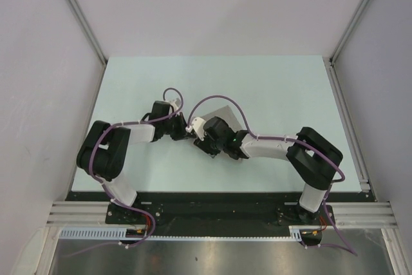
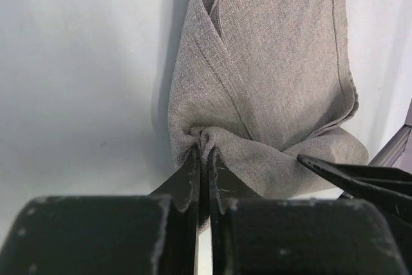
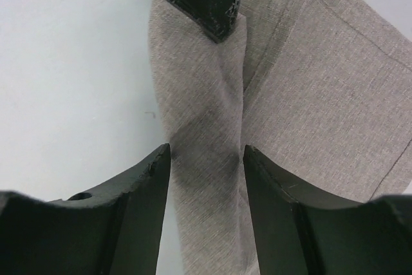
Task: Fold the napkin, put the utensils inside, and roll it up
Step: Roll the napkin with the utensil
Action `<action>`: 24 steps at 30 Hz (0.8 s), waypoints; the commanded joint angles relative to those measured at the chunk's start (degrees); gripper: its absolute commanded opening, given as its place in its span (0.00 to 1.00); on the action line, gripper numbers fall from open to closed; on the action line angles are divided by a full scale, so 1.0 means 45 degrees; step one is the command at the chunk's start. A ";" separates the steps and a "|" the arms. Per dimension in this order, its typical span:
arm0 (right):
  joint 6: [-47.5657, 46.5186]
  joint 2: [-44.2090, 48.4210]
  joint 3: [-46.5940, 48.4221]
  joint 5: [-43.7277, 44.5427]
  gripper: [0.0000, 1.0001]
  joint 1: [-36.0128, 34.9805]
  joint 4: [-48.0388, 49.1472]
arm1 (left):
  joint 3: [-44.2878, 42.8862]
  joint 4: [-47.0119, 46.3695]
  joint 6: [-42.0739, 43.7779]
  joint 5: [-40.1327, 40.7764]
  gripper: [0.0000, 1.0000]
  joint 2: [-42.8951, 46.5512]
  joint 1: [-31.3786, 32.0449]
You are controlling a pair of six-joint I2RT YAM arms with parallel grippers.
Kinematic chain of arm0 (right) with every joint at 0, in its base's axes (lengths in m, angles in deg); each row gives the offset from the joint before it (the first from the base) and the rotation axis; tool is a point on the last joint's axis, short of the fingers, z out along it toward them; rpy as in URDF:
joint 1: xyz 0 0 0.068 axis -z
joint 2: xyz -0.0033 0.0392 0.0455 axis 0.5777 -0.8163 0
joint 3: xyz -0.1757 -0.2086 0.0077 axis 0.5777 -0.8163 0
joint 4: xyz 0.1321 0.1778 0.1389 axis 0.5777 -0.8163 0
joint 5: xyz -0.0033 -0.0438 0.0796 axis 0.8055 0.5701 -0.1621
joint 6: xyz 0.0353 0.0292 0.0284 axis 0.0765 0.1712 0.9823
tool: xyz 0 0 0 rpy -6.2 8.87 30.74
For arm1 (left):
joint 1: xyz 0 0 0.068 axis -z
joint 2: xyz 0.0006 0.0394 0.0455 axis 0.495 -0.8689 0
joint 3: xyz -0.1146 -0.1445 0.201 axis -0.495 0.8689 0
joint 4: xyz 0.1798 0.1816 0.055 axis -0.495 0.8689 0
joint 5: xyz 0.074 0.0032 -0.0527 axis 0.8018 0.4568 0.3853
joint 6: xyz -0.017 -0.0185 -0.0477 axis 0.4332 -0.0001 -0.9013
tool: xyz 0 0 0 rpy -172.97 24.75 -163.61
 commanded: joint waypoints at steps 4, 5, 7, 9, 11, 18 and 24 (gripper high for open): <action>-0.0521 -0.0988 0.0154 0.0583 0.53 -0.0004 0.0777 | -0.0350 0.0542 0.0325 -0.0010 0.00 -0.0464 0.0038; -0.0482 -0.1125 0.0193 0.0563 0.53 0.0016 0.0680 | -0.0370 0.0522 0.0305 -0.0010 0.00 -0.0464 0.0038; -0.0249 -0.1360 0.0271 0.0271 0.52 0.0113 0.0582 | -0.0350 0.0483 0.0227 -0.0010 0.00 -0.0425 0.0038; -0.0091 -0.1458 0.0329 -0.0099 0.52 0.0307 0.0426 | -0.0370 0.0366 0.0130 -0.0030 0.00 -0.0386 0.0038; 0.0259 -0.1711 0.0446 -0.0431 0.49 0.0542 -0.0077 | -0.0350 0.0152 0.0032 -0.0264 0.00 -0.0347 0.0038; 0.1276 -0.2453 0.1111 -0.5427 0.20 0.2182 -0.1527 | -0.0234 -0.0376 0.0051 -0.0148 0.35 0.0531 -0.0098; 0.2094 -0.3605 0.1774 -0.9335 0.08 0.3432 -0.2367 | 0.0156 -0.0298 0.0441 0.0887 0.66 0.1800 -0.0294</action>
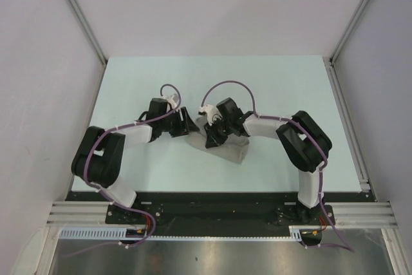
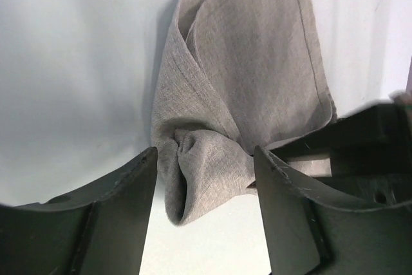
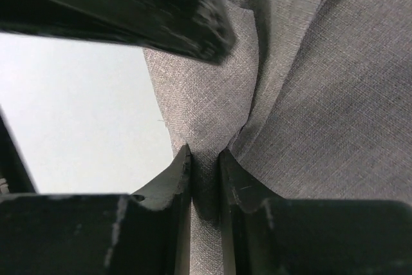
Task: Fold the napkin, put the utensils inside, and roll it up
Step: Roll the napkin with the utensil
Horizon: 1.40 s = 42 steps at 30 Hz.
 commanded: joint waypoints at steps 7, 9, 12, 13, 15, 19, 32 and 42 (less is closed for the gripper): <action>0.1645 -0.2802 0.0923 -0.5417 0.02 0.1803 -0.1562 | 0.1240 -0.1239 0.0861 0.0508 0.68 0.1791 -0.0177; 0.1723 -0.3212 0.1216 -0.5848 0.02 0.2076 -0.1795 | 0.1513 -0.1630 0.0843 0.0314 0.67 0.1849 -0.0177; 0.1743 -0.3816 0.1666 -0.6336 0.02 0.2369 -0.2225 | 0.1786 -0.2390 0.0648 -0.0037 0.65 0.1889 -0.0158; 0.1820 -0.3973 0.1725 -0.6627 0.02 0.2447 -0.2226 | 0.1865 -0.2567 0.0570 -0.0155 0.64 0.1889 -0.0138; 0.1938 -0.4324 0.1842 -0.6785 0.02 0.2681 -0.2284 | 0.1924 -0.2997 0.0511 -0.0370 0.62 0.1850 -0.0099; 0.1900 -0.4774 0.2057 -0.7000 0.02 0.2858 -0.2577 | 0.1905 -0.3252 0.0510 -0.0468 0.58 0.1519 -0.0001; 0.1782 -0.5245 0.2525 -0.7040 0.05 0.2917 -0.3125 | 0.1769 -0.4443 0.0061 -0.0781 0.29 0.0405 0.0057; 0.2406 -0.2903 0.2799 -0.5987 0.41 0.3034 -0.3086 | 0.0851 -0.2725 -0.0251 0.0078 0.00 -0.0396 0.0057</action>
